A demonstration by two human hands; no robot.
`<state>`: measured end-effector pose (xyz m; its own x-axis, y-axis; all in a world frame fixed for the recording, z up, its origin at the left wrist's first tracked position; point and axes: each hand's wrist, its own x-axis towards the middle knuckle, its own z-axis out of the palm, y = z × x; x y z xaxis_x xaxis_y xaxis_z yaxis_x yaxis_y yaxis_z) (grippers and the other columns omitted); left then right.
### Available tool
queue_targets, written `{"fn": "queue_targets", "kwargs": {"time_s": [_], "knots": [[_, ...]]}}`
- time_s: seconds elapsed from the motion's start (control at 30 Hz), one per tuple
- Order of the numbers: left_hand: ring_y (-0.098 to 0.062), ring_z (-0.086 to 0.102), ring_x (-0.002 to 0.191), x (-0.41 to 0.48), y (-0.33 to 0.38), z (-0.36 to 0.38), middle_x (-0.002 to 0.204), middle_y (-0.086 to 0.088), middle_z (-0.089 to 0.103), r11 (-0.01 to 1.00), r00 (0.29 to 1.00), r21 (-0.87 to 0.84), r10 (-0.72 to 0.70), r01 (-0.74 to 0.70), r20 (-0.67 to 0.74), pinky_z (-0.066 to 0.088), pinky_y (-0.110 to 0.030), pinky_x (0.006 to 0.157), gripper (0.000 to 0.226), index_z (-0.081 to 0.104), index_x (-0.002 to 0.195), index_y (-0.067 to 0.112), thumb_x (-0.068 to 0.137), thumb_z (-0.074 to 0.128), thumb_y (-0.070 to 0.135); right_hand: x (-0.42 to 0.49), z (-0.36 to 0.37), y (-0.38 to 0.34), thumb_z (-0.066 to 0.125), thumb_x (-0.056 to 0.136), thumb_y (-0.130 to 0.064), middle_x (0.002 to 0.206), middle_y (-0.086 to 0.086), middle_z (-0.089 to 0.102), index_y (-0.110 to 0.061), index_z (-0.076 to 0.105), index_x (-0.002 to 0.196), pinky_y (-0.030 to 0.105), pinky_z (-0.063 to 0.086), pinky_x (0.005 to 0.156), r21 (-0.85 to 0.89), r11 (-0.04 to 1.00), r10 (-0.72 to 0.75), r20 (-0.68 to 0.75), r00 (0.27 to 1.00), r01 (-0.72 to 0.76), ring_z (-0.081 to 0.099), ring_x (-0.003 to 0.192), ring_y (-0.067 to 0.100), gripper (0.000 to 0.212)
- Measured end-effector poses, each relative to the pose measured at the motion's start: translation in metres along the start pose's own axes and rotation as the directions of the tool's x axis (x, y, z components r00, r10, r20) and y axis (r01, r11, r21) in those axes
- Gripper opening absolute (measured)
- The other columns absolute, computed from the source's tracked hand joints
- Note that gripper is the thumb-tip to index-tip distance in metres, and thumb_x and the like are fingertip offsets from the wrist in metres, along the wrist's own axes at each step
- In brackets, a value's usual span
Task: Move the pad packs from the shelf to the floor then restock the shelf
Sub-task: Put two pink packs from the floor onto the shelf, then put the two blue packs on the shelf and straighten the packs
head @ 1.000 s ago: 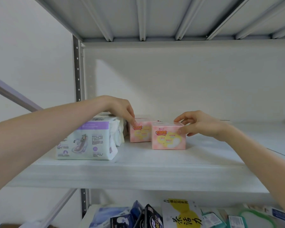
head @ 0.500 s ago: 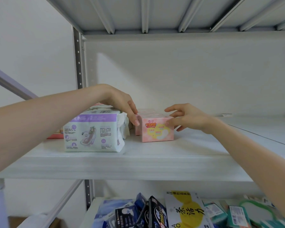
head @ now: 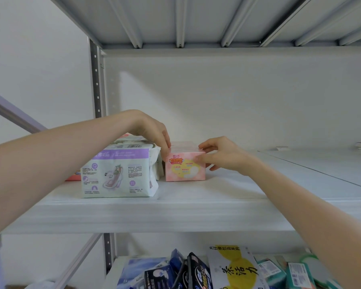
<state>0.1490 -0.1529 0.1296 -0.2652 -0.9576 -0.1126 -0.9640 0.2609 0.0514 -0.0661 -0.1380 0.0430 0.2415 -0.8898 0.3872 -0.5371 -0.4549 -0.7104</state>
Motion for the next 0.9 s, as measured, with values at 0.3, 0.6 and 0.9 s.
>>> {"fn": "queue_targets", "kwargs": {"time_s": [0.3,0.6,0.9], "knots": [[-0.018,0.06,0.116,-0.004,0.006,0.004,0.122,0.002,0.067,1.0,0.999,-0.001,-0.031,0.031,0.035,0.046,-0.037,0.105,0.074,0.065,0.122,0.02,0.051,0.076,0.038,0.001,0.008,0.001,0.078,0.077,-0.029,0.11,0.002,0.063,-0.009,0.058,0.124,0.036,0.059,0.072,-0.028,1.0,-0.01,-0.054,0.998,0.009,0.071,0.086,0.022,0.055],[-0.017,0.055,0.117,-0.012,0.011,0.007,0.123,0.008,0.061,0.998,0.998,0.017,-0.067,0.067,0.0,0.045,-0.033,0.103,0.065,0.063,0.124,0.024,0.062,0.079,0.04,-0.002,0.009,0.002,0.078,0.077,-0.034,0.109,-0.002,0.062,-0.013,0.057,0.126,0.032,0.058,0.067,-0.019,1.0,0.004,-0.062,0.998,-0.005,0.071,0.083,0.017,0.058],[-0.013,0.049,0.116,-0.028,0.017,0.01,0.139,0.011,0.048,0.999,0.99,-0.034,-0.016,0.011,-0.142,0.039,-0.03,0.103,0.075,0.051,0.138,0.027,0.072,0.074,0.055,-0.015,0.006,0.009,0.072,0.081,-0.04,0.108,0.001,0.065,-0.019,0.06,0.12,0.031,0.049,0.089,0.007,1.0,-0.024,-0.208,0.978,0.026,0.064,0.101,0.019,0.046]]}}
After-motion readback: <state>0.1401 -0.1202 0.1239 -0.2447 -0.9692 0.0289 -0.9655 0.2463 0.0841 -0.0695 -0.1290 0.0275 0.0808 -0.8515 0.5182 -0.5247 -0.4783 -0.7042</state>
